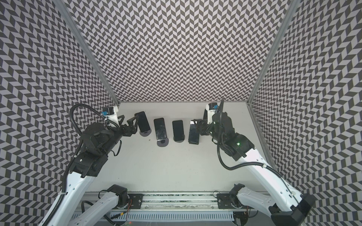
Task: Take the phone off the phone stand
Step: 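Raise both grippers and move them toward the row of standing phones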
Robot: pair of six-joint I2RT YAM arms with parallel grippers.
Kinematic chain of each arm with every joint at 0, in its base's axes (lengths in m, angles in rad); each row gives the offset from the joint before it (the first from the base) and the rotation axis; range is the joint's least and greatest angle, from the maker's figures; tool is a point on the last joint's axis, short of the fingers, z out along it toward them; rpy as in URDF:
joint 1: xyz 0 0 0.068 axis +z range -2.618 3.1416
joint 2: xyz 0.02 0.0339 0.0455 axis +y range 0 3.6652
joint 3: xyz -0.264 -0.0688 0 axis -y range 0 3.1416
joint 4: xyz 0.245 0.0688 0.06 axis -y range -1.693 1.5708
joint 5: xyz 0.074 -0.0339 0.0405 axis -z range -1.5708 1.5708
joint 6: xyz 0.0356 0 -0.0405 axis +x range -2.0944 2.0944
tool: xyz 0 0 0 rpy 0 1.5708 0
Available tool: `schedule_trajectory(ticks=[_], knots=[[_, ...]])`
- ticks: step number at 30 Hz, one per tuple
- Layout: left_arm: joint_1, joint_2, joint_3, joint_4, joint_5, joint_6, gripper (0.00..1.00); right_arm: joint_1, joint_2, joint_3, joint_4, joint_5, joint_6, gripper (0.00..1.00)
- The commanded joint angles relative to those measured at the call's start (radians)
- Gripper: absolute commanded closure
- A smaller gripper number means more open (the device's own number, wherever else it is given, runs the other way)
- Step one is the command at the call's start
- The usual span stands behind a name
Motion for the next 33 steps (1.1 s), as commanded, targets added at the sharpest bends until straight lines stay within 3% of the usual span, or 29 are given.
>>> schedule_trajectory(ticks=[1, 7, 22, 27, 33], knots=[[-0.019, -0.016, 0.014, -0.110, 0.008, -0.085, 0.17, 0.053, 0.009, 0.047, -0.087, 0.022, 0.040, 0.28], [-0.046, -0.015, -0.020, -0.144, 0.026, -0.146, 0.19, 0.161, 0.030, 0.093, -0.161, 0.112, 0.027, 0.29], [-0.135, -0.053, -0.137, -0.002, 0.143, -0.077, 0.18, 0.157, 0.172, 0.196, -0.166, 0.426, -0.007, 0.27], [-0.199, -0.026, -0.158, 0.085, 0.138, -0.041, 0.18, 0.067, 0.221, 0.223, -0.166, 0.391, 0.015, 0.23], [-0.274, 0.064, -0.135, 0.196, 0.127, 0.033, 0.17, -0.097, 0.277, 0.190, -0.100, 0.256, 0.043, 0.31]])
